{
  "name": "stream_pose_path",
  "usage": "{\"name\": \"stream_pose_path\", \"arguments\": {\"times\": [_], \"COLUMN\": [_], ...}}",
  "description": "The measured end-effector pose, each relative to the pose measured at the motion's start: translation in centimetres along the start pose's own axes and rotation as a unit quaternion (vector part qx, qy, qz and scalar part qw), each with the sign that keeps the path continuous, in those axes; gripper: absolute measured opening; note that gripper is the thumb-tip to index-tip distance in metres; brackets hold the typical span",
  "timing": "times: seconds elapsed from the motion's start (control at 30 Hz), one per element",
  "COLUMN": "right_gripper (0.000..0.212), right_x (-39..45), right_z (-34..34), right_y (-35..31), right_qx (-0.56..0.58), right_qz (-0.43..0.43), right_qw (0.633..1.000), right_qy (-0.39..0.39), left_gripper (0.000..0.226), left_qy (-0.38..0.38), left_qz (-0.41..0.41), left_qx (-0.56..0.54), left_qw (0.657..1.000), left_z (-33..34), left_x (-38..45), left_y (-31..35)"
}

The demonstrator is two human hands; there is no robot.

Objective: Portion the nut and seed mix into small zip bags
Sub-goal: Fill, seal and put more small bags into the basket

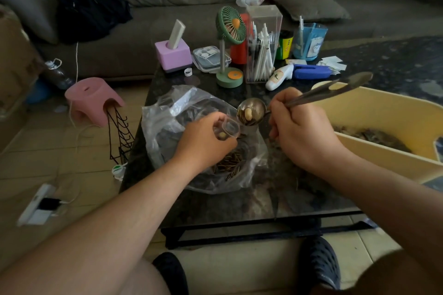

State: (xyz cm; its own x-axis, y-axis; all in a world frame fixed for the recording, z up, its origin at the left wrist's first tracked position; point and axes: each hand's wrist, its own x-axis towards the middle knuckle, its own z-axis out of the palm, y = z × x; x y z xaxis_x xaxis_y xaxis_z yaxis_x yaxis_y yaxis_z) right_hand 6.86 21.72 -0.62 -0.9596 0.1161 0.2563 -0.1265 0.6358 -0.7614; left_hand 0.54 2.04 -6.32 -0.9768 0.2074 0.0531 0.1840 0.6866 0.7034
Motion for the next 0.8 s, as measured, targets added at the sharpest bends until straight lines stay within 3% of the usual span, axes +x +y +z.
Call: {"name": "stream_pose_path", "arguments": {"times": [0.2, 0.4, 0.6, 0.8], "right_gripper": [0.011, 0.014, 0.014, 0.011], "right_x": [0.2, -0.3, -0.1, 0.2], "right_z": [0.5, 1.0, 1.2, 1.4], "right_y": [-0.5, -0.1, 0.4, 0.9], "right_qx": [-0.067, -0.159, -0.154, -0.120], "right_qz": [-0.110, -0.241, -0.241, -0.144], "right_qw": [0.991, 0.953, 0.955, 0.982], "right_qy": [-0.015, -0.096, -0.083, -0.033], "left_gripper": [0.024, 0.040, 0.031, 0.022], "left_qy": [0.003, 0.004, 0.000, 0.044], "left_qz": [-0.021, -0.046, -0.062, -0.080], "left_qx": [-0.075, -0.101, -0.113, -0.190], "left_qw": [0.997, 0.994, 0.992, 0.978], "left_z": [0.2, 0.1, -0.2, -0.9], "left_x": [-0.1, 0.0, 0.2, 0.7], "left_y": [-0.1, -0.4, -0.8, -0.9]}}
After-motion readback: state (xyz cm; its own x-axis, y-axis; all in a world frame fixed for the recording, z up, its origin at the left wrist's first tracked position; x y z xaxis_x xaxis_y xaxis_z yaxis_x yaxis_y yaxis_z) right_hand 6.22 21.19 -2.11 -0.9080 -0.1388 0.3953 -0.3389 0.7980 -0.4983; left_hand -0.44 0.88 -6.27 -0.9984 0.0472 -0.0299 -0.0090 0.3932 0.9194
